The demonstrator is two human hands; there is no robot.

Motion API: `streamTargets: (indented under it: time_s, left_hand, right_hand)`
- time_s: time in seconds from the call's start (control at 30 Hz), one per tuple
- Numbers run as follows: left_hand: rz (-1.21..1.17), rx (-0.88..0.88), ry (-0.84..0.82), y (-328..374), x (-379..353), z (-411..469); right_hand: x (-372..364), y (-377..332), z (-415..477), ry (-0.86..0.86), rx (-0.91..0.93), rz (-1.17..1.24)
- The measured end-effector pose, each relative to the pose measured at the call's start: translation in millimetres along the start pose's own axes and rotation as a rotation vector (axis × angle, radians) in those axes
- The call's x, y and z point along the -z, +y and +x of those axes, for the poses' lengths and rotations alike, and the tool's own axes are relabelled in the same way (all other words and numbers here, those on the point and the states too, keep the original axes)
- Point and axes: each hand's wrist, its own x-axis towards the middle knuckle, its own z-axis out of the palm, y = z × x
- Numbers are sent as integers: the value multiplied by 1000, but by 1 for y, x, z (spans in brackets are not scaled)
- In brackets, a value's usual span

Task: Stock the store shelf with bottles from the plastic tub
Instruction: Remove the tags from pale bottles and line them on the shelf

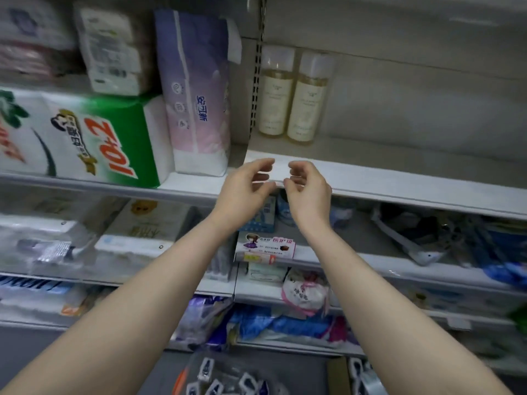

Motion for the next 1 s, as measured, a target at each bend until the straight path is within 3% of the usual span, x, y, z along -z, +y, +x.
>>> streamTargets:
  time_s: [0.2, 0.43, 1.0]
  left_hand:
    - [-6, 81, -9, -41, 17, -73]
    - [-26, 312, -3, -98, 10, -145]
    - [-12, 736, -27, -239, -98, -294]
  right_hand:
    - [-28, 21, -70, -30, 55, 41]
    - [-64, 77, -145, -187, -61, 65]
    - [-80, 265, -272, -491, -265, -29]
